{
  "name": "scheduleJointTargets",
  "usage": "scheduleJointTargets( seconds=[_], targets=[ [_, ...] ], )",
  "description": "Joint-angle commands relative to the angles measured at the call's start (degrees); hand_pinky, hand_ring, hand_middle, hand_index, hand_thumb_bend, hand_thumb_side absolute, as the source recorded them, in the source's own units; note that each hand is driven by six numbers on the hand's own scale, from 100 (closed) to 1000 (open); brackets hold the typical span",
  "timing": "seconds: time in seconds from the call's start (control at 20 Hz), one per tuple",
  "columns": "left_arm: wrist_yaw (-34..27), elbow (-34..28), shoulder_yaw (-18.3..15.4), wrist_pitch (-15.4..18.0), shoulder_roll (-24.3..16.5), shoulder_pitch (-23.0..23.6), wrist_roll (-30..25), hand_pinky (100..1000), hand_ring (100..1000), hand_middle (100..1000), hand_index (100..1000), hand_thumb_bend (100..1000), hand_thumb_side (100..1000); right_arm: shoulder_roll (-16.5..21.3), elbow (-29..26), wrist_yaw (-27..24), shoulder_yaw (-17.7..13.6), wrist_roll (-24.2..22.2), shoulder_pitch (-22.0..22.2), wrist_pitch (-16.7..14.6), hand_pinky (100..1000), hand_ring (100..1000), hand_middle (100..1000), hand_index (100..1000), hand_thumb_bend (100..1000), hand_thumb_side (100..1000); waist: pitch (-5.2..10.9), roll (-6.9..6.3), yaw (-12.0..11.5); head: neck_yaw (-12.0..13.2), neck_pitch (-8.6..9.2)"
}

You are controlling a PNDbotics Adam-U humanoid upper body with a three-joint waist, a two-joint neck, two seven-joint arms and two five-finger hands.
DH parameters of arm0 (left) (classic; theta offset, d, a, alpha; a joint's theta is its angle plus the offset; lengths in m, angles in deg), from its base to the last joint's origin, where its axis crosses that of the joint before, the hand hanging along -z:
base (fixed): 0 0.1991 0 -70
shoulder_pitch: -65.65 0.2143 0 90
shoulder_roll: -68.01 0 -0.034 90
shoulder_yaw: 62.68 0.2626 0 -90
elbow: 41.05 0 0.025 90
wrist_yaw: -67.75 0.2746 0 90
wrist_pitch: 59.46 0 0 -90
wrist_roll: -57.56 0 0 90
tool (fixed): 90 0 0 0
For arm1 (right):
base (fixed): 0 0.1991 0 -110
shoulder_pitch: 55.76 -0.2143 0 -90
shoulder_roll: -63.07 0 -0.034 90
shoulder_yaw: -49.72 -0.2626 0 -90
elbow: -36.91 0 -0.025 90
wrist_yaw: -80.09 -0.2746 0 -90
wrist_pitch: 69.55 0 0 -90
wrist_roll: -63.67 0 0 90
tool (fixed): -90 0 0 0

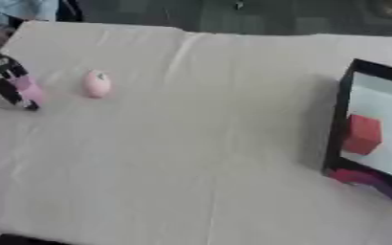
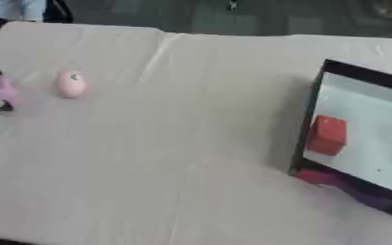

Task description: Pick up the objects with one hand, pass them to the other hand, and then place them into the box on the other side of the table.

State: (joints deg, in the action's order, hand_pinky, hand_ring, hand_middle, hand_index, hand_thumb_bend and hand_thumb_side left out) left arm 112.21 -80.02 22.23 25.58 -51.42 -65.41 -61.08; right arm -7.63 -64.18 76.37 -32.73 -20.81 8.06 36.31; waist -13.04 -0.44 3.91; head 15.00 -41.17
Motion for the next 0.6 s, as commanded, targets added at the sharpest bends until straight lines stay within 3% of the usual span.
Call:
scheduleJointTargets(
  seconds=[0.05, 0.4, 0.6],
  targets=[
    [-0.2, -0.3, -0.6, 0.1, -1.7, -0.5, 0.2, 861, 864, 774, 782, 610, 100, 1.0, -0.3, 0.6, -0.4, -0.2, -0.6, -0.2, 1000, 985, 772, 1000, 100, 710, -0.10, 0.67, 0.0, 0.2, 0.53],
    [-1.3, 0.4, -0.2, 0.6, -1.4, -0.5, 0.2, 853, 852, 740, 667, 450, 100, 1.0, -0.3, 0.6, -0.3, -0.3, -0.7, -0.3, 1000, 985, 772, 1000, 100, 707, -0.03, 0.70, 0.0, 0.1, 0.30],
    [-1.0, 0.2, -0.1, 1.1, -1.5, -0.7, -0.8, 842, 836, 719, 617, 463, 100, 1.0, -0.1, 0.5, -0.4, -0.3, -0.6, -0.3, 1000, 985, 773, 1000, 100, 705, 0.18, 0.71, 0.0, 0.1, 0.02]
  ],
)
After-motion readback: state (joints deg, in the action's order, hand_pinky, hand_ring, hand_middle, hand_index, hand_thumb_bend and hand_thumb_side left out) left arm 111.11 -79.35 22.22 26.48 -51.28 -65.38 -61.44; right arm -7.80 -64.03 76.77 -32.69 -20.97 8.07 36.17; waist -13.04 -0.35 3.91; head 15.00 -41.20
